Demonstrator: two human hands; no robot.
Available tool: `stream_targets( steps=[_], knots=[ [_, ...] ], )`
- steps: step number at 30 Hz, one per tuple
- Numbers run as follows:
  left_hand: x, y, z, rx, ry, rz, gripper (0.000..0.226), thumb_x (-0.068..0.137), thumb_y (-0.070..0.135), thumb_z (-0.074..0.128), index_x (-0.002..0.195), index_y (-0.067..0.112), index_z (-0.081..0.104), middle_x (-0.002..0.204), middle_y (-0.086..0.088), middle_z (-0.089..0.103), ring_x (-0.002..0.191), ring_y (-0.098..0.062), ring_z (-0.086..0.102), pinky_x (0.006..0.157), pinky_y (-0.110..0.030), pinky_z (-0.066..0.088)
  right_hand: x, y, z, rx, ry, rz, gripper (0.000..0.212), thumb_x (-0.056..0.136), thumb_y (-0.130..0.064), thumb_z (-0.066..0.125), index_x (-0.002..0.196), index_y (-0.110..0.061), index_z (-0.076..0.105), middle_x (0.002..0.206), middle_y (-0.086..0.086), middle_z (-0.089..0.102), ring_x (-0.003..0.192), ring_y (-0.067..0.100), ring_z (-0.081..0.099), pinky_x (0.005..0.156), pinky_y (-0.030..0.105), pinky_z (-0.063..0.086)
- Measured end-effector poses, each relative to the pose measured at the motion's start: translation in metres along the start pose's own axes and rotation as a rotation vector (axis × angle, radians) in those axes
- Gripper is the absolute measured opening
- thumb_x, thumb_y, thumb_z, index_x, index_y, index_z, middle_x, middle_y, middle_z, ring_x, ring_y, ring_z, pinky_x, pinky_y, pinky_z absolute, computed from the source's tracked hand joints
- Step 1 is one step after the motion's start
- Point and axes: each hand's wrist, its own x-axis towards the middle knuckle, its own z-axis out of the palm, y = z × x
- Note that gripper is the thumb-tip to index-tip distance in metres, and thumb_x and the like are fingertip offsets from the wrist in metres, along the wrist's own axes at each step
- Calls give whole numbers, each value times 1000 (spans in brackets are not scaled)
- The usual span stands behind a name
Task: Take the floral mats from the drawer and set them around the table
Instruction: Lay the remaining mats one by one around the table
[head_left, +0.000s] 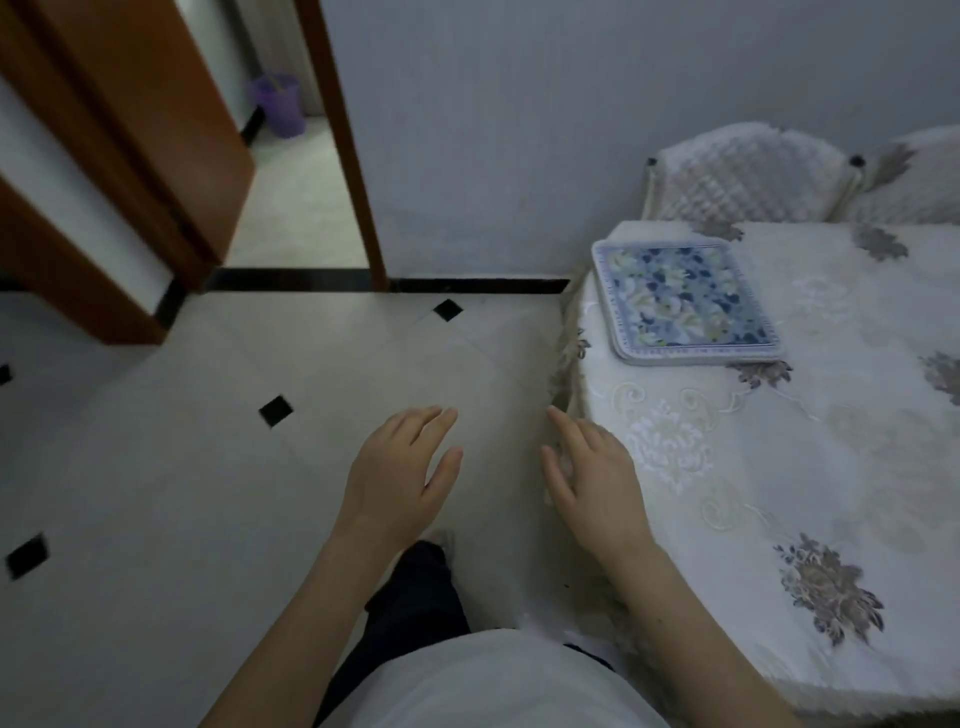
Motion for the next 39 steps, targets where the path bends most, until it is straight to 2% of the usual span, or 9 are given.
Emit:
stream_targets(
  steps=[4, 10, 14, 19, 23, 29, 35, 39],
  knots=[
    [93, -36, -7, -11, -69, 164, 49, 96, 38, 35, 129, 9, 58, 123, -6, 62, 113, -20, 56, 95, -37, 47, 65, -7, 5, -36, 97, 139, 53, 95, -42, 31, 138, -17, 47, 129, 1, 58, 117, 20, 52, 99, 40, 42],
    [215, -59, -18, -63, -124, 396, 47, 96, 37, 37, 130, 11, 57, 125, -2, 60, 114, -16, 54, 97, -28, 41, 136, -15, -3, -39, 247, 341, 49, 97, -41, 34, 139, -20, 47, 132, -3, 57, 120, 17, 50, 101, 37, 40],
    [270, -62, 5, -118, -186, 487, 48, 96, 39, 37, 129, 11, 58, 125, -3, 61, 112, -19, 55, 90, -38, 48, 166, -7, -3, -64, 289, 460, 52, 96, -44, 30, 139, -20, 47, 133, -3, 56, 123, 18, 48, 103, 37, 37],
    [324, -57, 45, -144, -307, 553, 49, 95, 41, 36, 130, 14, 57, 126, -2, 60, 114, -20, 54, 90, -40, 48, 199, 23, -2, -99, 302, 579, 48, 97, -37, 36, 138, -18, 48, 131, -1, 57, 121, 19, 50, 101, 37, 39],
    [379, -49, 79, -131, -371, 600, 49, 95, 41, 36, 128, 14, 58, 125, 0, 60, 114, -18, 54, 91, -38, 49, 228, 63, -1, -78, 307, 677, 50, 96, -40, 32, 141, -20, 45, 135, -4, 54, 124, 17, 47, 103, 35, 37],
    [465, -21, 112, -133, -441, 667, 47, 95, 41, 35, 129, 18, 57, 124, 4, 60, 114, -15, 53, 85, -35, 51, 270, 118, -18, -60, 325, 793, 53, 96, -44, 30, 140, -20, 45, 131, -1, 57, 119, 19, 50, 100, 40, 41],
    [533, 17, 148, -204, -536, 787, 48, 96, 41, 36, 130, 14, 57, 127, 0, 59, 116, -17, 51, 89, -41, 50, 293, 154, -43, -105, 376, 901, 50, 98, -41, 31, 141, -20, 43, 134, 0, 55, 124, 21, 48, 102, 38, 37],
    [559, 41, 174, -227, -572, 908, 48, 95, 39, 37, 130, 12, 57, 124, -1, 61, 115, -18, 53, 93, -39, 48, 299, 164, -45, -93, 438, 994, 50, 97, -40, 32, 140, -18, 46, 133, 2, 56, 122, 21, 50, 100, 39, 41]
  ],
)
